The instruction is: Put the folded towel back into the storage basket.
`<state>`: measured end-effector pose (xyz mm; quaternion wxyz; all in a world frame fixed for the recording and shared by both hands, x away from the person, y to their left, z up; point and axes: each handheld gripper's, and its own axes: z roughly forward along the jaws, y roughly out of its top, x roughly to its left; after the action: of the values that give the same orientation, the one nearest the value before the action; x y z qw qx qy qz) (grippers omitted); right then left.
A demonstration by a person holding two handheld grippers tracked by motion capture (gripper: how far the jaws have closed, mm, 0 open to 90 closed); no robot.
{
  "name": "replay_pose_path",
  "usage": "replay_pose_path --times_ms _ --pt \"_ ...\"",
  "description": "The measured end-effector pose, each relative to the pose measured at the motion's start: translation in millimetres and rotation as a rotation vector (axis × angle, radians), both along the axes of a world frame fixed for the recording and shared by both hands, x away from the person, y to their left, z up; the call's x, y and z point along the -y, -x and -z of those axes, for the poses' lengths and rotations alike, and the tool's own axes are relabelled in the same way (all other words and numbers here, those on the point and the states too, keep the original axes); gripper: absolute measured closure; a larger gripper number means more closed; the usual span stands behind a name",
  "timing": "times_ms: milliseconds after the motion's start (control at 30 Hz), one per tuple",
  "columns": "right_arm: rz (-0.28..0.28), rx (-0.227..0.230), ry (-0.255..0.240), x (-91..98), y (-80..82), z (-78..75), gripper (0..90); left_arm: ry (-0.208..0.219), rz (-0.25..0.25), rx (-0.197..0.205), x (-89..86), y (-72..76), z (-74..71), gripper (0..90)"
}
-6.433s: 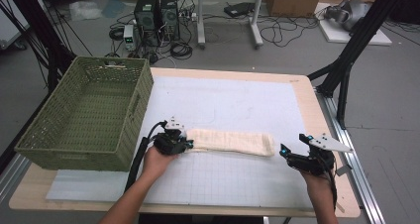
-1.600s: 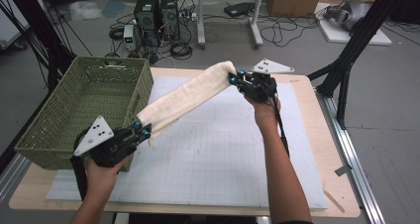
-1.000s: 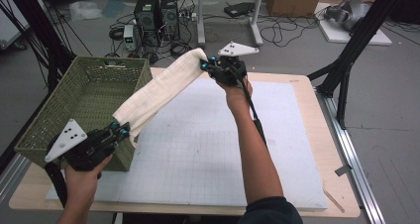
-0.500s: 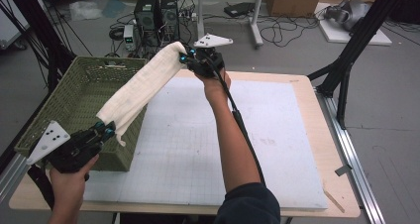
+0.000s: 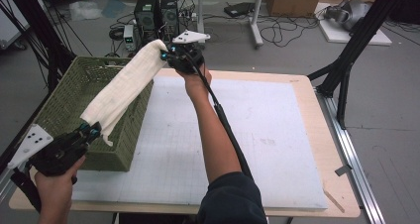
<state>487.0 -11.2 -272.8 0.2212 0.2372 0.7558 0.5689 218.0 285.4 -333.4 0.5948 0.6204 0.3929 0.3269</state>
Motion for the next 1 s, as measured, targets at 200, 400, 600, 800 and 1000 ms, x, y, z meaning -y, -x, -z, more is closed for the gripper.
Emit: replay_pose_path --times_ms 200,400,600,800,1000 --pt "-0.016 0.002 0.002 -23.1 -6.2 -2.9 80.1 0.0 -0.027 0.0 -7.5 2.9 0.4 83.9" --pt "-0.028 -0.004 0.014 -40.6 -12.5 -0.9 80.1 0.002 -0.046 -0.005 -14.1 4.4 1.9 83.9" --pt "-0.044 -0.018 0.017 -56.0 -18.4 2.1 80.1 -0.002 -0.066 -0.013 -20.2 5.5 3.5 83.9" --pt "-0.051 -0.023 0.026 -76.8 -23.3 3.6 80.1 0.001 -0.088 -0.022 -28.2 6.5 4.9 83.9" --pt "-0.059 -0.038 0.03 -97.4 -27.8 8.6 80.0 -0.005 -0.11 -0.031 -34.1 8.4 6.7 83.9"
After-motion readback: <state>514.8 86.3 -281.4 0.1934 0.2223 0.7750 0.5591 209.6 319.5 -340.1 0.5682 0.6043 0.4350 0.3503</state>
